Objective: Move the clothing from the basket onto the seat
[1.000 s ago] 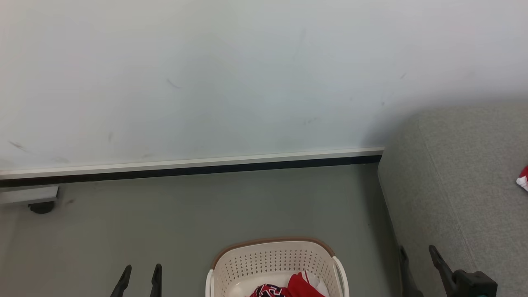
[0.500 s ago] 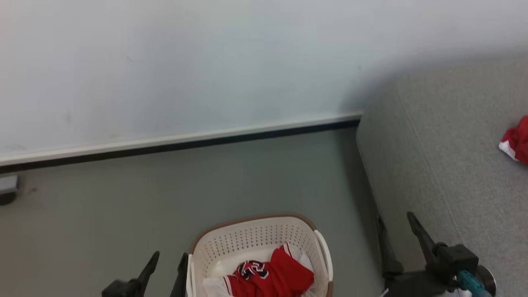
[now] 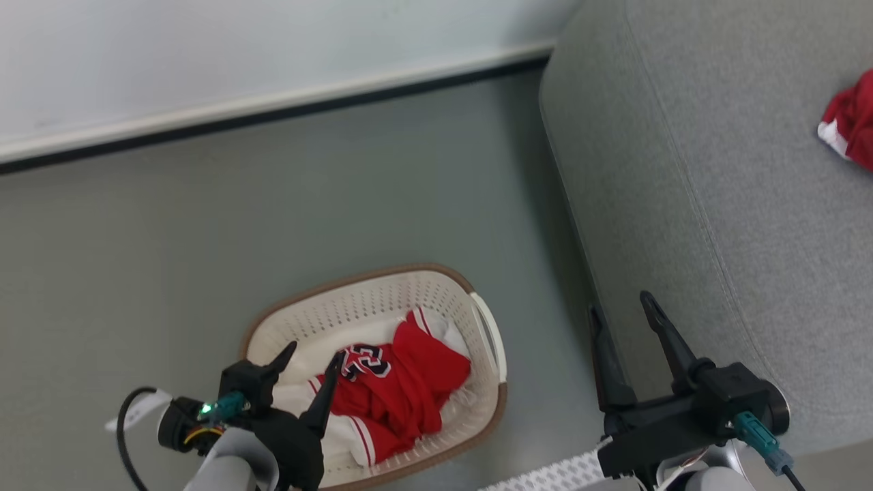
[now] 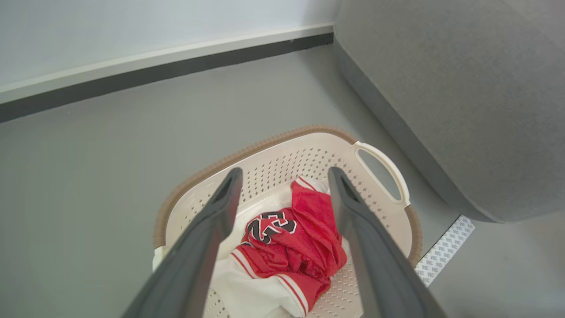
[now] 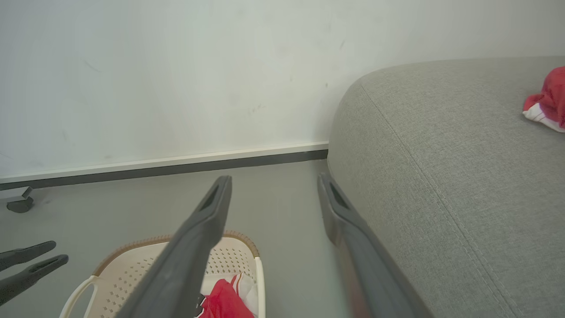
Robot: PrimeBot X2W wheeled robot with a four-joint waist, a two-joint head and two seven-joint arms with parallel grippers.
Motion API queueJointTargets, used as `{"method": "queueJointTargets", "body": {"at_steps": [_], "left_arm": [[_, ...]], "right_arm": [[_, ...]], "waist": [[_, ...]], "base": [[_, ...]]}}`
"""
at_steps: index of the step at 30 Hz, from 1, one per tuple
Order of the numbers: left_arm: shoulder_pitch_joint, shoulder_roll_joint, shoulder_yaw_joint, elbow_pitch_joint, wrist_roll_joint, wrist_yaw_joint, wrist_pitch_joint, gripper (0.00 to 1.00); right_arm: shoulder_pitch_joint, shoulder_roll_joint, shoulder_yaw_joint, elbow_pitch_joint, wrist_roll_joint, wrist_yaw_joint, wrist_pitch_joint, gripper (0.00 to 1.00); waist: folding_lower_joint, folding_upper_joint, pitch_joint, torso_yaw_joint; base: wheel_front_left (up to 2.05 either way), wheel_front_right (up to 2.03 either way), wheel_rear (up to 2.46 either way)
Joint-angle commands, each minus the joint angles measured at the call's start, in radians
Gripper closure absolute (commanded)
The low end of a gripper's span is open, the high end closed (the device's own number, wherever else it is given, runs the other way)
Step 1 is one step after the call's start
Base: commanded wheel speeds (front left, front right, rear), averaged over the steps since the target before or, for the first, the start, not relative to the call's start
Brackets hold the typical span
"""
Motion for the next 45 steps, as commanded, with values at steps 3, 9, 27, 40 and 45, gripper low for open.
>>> {"method": "queueJointTargets", "body": {"at_steps": [3, 9, 27, 40, 45], "left_arm": [[-0.065, 0.005, -0.005, 0.065, 0.001, -0.001, 0.015, 0.0], [-0.173, 0.015, -0.031, 0.172, 0.028, 0.003, 0.06, 0.0], [-0.375, 0.025, -0.023, 0.394, 0.026, 0.145, 0.208, 0.0], [-0.426, -0.003, 0.019, 0.477, -0.038, 0.216, 0.264, 0.0], [-0.449, -0.015, 0.022, 0.517, -0.061, 0.211, 0.29, 0.0]], "right_arm": [[-0.035, 0.007, 0.016, -0.015, 0.013, 0.0, -0.022, 0.0], [-0.062, 0.01, 0.047, -0.028, 0.042, 0.0, -0.057, 0.0], [-0.088, 0.009, 0.103, -0.013, 0.131, 0.0, -0.096, 0.0], [-0.053, 0.009, 0.115, -0.031, 0.14, 0.0, -0.095, 0.0], [-0.018, 0.009, 0.104, -0.045, 0.128, 0.0, -0.095, 0.0]], "waist": [[-0.0003, -0.0002, 0.199, -0.137], [-0.0003, -0.0002, 0.328, -0.186], [-0.0003, -0.0002, 0.505, -0.246], [-0.0003, -0.0002, 0.51, -0.257], [-0.0003, -0.0002, 0.512, -0.258]], "base": [[0.0, 0.0, 0.0], [0.0, 0.0, 0.0], [0.0, 0.0, 0.0], [0.0, 0.0, 0.0], [0.0, 0.0, 0.0]]}}
